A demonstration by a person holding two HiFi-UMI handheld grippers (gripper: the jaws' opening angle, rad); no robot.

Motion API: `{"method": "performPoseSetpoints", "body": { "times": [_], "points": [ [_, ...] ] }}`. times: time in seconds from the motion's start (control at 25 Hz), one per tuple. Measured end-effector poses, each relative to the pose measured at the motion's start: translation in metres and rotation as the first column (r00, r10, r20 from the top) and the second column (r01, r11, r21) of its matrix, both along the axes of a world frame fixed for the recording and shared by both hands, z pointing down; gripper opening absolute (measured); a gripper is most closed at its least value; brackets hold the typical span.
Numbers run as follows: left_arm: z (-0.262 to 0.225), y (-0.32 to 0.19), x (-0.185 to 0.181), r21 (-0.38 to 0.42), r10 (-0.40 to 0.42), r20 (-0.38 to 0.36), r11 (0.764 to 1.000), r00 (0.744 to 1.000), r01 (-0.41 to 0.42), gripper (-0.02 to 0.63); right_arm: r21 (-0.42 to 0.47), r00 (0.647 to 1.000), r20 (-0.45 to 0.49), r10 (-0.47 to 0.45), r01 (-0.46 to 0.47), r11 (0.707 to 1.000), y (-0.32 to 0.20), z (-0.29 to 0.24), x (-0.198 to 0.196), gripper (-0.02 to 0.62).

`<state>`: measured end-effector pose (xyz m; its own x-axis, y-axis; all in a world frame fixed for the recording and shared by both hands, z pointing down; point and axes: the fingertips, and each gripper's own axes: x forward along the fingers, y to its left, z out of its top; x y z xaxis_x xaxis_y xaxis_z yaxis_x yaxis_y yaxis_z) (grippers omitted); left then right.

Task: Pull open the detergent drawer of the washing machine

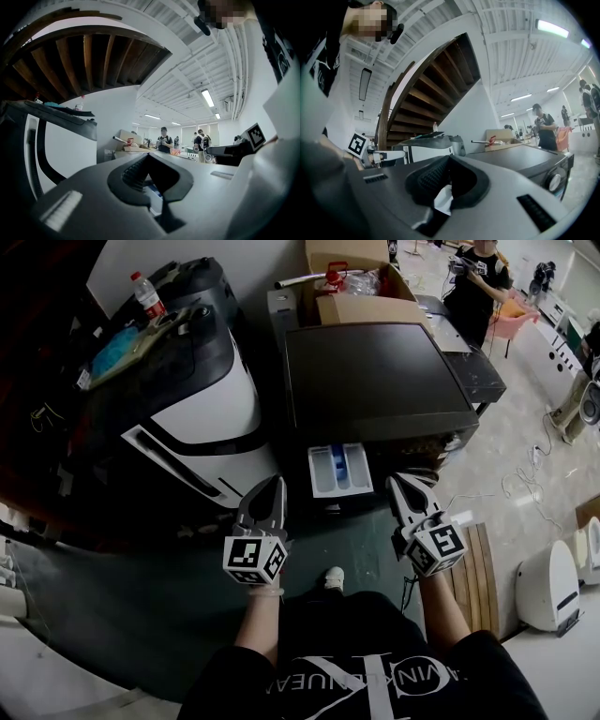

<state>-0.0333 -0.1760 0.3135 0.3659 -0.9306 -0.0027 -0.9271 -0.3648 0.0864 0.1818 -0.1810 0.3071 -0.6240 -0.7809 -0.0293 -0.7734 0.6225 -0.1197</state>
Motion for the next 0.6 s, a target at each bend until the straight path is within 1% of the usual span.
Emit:
{"method": "performPoseSetpoints", "body": {
  "times": [0.28, 0.6],
  "points": [
    [0.0023, -0.0026, 0.0022, -0.010, -0.007, 0.010, 1.000, 1.000, 0.007, 0.009, -0.007, 1.000, -0.003, 0.008, -0.008, 1.000, -0.0017, 0.0037, 0.0061, 0.012],
    [0.0042, -0.0051, 0.0001, -0.019, -0.011, 0.015, 1.000, 1.000, 0.011, 0.009, -0.010, 1.000, -0.005, 0.002, -0.002, 1.000, -0.0031, 0.0056, 0.0047, 0.012]
  ]
}}
